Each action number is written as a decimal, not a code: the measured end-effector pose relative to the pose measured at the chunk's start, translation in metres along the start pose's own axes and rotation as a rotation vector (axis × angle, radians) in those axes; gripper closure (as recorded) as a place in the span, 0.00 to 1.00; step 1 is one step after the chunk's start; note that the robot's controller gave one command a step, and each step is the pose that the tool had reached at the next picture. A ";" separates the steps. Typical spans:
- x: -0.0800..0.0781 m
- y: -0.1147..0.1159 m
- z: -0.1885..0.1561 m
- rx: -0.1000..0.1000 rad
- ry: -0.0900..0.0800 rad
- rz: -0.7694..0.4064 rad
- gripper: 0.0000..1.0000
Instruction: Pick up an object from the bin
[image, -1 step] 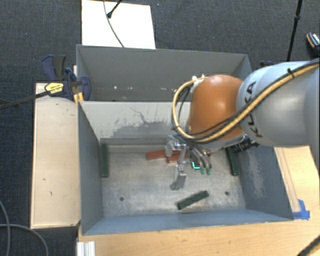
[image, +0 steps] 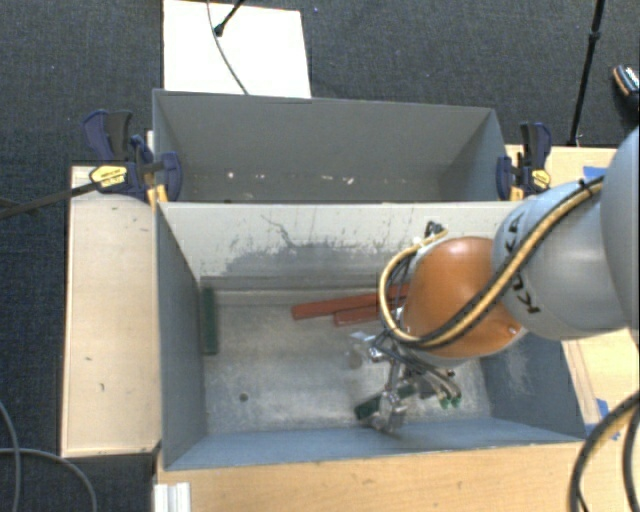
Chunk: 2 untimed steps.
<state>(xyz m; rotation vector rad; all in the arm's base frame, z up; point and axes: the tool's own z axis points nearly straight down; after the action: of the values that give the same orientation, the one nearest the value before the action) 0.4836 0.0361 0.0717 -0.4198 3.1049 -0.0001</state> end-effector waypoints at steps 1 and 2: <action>0.009 -0.007 -0.030 -0.001 0.003 0.079 0.00; 0.007 -0.012 -0.031 -0.001 0.002 0.125 0.00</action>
Offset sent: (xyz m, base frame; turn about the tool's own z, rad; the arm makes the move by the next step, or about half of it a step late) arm -0.0077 -0.0088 0.0283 0.0797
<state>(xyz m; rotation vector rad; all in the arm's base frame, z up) 0.4802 0.0231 0.1026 -0.2253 3.1269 0.0017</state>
